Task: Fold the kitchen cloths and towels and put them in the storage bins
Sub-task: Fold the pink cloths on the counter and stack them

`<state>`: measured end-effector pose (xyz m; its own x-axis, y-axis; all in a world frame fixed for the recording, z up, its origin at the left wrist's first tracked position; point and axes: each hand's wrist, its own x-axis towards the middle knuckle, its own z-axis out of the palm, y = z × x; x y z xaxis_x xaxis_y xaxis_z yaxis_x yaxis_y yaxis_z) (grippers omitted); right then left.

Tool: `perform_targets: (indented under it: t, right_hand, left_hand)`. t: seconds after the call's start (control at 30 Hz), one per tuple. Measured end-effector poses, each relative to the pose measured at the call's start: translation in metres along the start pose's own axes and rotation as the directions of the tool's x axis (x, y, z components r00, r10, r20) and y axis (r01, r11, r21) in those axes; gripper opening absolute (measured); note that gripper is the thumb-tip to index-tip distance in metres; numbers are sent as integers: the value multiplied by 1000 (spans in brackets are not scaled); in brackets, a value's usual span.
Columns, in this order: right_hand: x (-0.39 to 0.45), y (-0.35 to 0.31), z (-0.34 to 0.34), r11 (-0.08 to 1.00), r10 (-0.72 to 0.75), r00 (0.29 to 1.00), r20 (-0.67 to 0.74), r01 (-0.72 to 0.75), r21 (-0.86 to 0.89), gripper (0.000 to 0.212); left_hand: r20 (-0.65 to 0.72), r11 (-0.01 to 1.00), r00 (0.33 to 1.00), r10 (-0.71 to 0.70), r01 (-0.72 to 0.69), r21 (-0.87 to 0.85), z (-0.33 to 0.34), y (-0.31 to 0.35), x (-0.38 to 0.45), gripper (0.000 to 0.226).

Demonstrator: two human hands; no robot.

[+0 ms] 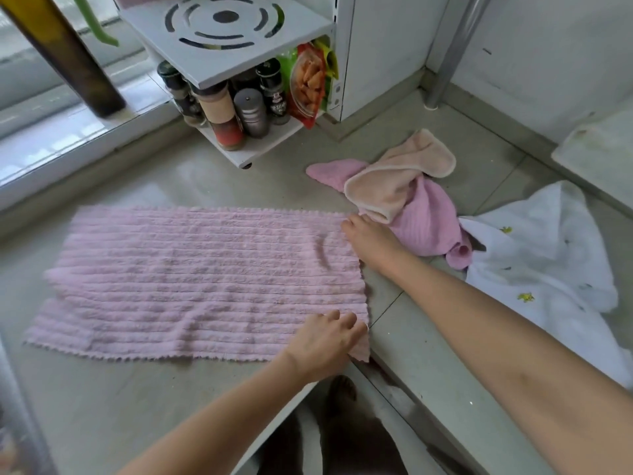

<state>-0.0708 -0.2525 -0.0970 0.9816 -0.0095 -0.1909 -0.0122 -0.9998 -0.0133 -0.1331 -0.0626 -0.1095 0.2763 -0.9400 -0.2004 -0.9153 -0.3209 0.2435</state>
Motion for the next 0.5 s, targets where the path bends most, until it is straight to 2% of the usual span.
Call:
perform_targets:
  t: [0.1, 0.17, 0.33, 0.43, 0.5]
  right_hand:
    - [7, -3, 0, 1000, 0, 1000, 16, -1, 20, 36]
    - [9, 0, 2, 1000, 11, 1000, 5, -11, 16, 33]
    - [-2, 14, 6, 996, 91, 992, -87, -88, 34, 32]
    - [-10, 14, 1, 999, 26, 990, -138, -22, 29, 32]
    - [-10, 18, -1, 1000, -12, 990, -137, 13, 8, 35]
  left_hand:
    - [-66, 988, 998, -7, -4, -155, 7, 5, -6, 14]
    - [-105, 982, 994, -14, -7, -191, 16, 9, -8, 11]
    - [-121, 963, 991, -64, 30, -267, 18, 20, -6, 31]
    - [-233, 977, 966, -109, 61, -202, 22, 26, -7, 27]
    - [-184, 989, 975, -126, 110, -95, 24, 33, -5, 41]
